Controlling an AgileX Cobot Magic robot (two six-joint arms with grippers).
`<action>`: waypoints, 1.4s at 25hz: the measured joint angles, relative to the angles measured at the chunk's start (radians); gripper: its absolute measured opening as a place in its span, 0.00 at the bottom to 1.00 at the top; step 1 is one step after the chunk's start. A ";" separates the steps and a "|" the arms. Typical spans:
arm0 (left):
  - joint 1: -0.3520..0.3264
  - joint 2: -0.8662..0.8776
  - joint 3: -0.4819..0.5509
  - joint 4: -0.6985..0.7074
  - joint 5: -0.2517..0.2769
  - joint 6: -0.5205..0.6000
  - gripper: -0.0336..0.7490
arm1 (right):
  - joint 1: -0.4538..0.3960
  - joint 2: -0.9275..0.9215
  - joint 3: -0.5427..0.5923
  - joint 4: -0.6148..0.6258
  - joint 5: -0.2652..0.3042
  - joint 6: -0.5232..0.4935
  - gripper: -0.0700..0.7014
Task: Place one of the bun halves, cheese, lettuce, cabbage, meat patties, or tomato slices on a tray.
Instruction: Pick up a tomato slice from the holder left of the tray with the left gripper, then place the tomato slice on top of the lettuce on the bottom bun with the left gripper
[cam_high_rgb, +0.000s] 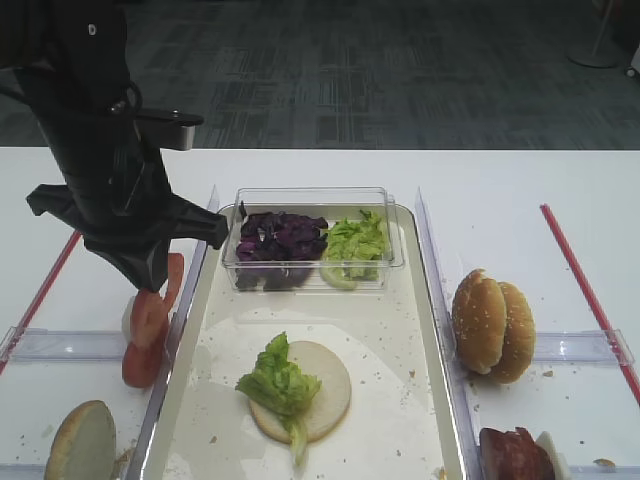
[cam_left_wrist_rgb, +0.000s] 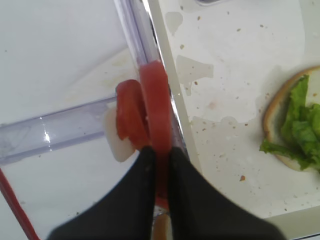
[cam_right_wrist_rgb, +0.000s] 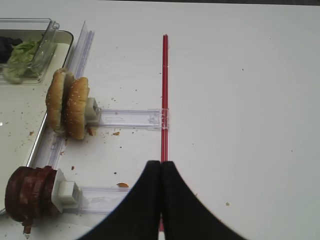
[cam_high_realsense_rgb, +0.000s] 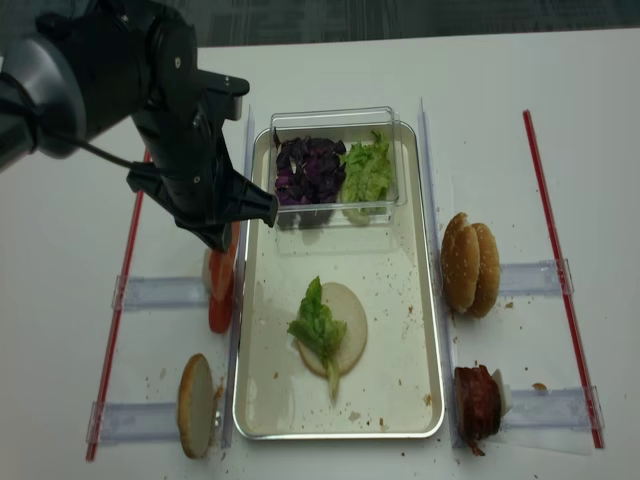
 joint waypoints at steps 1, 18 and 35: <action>0.000 0.000 0.000 0.000 0.000 0.000 0.08 | 0.000 0.000 0.000 0.000 0.000 0.000 0.14; 0.000 -0.104 0.000 -0.188 0.098 0.202 0.08 | 0.000 0.000 0.000 0.000 0.000 0.000 0.14; 0.000 -0.110 0.000 -0.572 0.108 0.470 0.08 | 0.000 0.000 0.000 0.000 0.000 0.004 0.14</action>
